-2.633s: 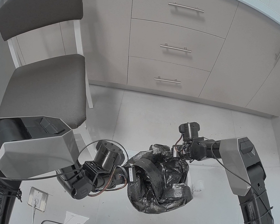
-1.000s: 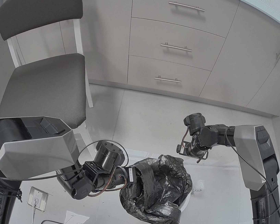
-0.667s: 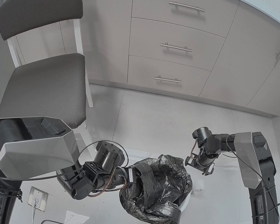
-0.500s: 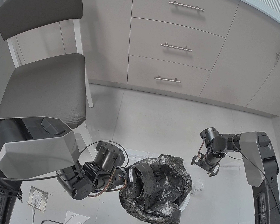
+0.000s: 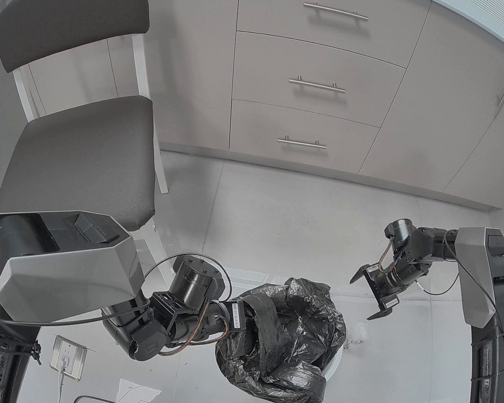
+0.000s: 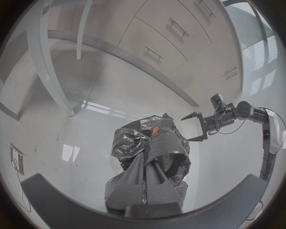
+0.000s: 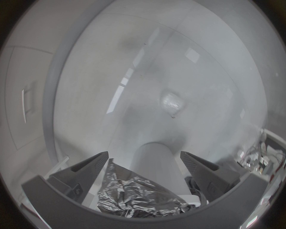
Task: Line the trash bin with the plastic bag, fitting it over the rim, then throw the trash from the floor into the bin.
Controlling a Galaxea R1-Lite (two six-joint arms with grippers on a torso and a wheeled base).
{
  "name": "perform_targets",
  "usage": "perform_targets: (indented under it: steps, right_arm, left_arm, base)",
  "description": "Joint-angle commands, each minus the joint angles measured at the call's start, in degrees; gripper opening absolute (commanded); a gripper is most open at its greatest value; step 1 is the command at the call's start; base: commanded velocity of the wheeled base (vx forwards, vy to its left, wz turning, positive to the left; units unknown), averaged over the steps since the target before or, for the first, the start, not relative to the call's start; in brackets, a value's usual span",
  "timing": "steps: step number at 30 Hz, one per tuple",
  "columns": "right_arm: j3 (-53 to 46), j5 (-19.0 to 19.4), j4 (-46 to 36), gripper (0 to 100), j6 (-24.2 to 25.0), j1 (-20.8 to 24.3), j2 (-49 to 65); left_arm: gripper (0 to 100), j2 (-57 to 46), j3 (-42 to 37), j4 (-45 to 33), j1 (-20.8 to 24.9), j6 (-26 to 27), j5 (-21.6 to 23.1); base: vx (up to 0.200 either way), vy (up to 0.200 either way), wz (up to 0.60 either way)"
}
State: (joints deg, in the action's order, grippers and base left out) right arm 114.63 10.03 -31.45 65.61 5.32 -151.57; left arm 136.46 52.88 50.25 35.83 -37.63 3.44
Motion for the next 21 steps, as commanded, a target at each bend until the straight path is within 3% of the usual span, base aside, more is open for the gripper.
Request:
perform_targets:
  steps: [1,10,21]
  right_arm:
    - [-0.04,0.87,-2.47,100,0.13,0.84,-1.98]
    - [-0.04,1.57,-0.36,100,-5.05,6.99,-2.42]
    - [-0.04,1.57,2.01,100,-4.35,6.99,1.27]
  left_arm:
    - [0,0.12,-0.59,0.64,0.12,0.02,-0.01]
    - [0,0.12,-0.68,0.64,0.12,0.02,-0.01]
    - [0,0.12,-0.68,0.64,0.21,0.1,-0.01]
  base:
    - [0.0,0.0,0.0]
    - [0.0,0.0,0.0]
    - [0.0,0.0,0.0]
